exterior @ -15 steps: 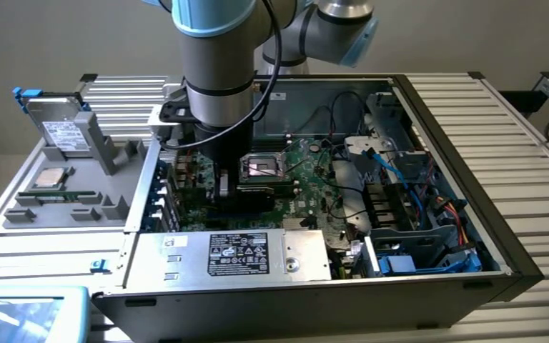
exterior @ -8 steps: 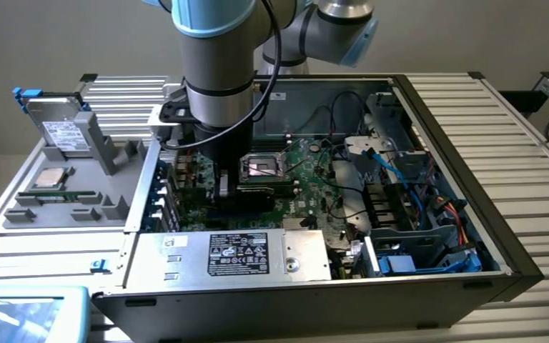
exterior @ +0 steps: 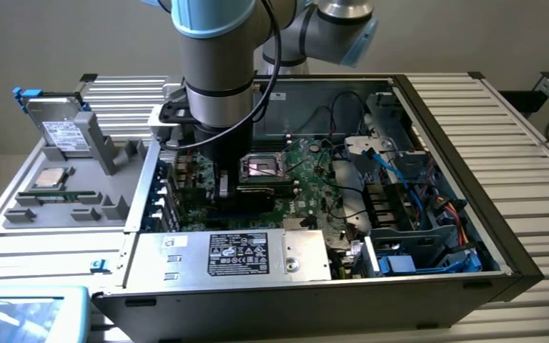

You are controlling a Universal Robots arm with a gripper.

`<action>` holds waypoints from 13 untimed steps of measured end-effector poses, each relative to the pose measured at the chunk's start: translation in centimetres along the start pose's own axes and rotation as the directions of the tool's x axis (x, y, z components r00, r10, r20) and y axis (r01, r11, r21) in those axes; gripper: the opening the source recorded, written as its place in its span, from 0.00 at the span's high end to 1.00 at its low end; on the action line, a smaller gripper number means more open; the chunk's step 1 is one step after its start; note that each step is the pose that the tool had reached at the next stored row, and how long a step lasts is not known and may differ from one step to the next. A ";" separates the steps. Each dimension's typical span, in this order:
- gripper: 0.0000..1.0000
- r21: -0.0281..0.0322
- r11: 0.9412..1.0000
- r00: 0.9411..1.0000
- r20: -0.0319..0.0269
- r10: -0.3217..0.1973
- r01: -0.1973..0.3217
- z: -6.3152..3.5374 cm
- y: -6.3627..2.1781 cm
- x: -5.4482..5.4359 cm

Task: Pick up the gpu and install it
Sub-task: 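Insert the gpu into the slot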

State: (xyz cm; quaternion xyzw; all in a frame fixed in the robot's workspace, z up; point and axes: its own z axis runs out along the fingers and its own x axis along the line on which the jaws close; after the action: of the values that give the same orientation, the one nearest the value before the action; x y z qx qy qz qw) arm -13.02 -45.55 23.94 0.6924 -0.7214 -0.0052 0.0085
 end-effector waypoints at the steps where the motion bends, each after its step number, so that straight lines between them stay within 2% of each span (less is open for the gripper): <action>1: 0.71 0.000 1.000 1.000 0.000 -0.001 0.001 0.01 0.00 0.0; 13: 0.71 0.000 1.000 1.000 0.000 -0.004 0.004 0.00 0.01 0.2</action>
State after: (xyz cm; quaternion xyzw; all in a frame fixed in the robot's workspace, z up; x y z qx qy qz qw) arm -13.03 -45.75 23.94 0.6941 -0.7199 -0.0053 0.0086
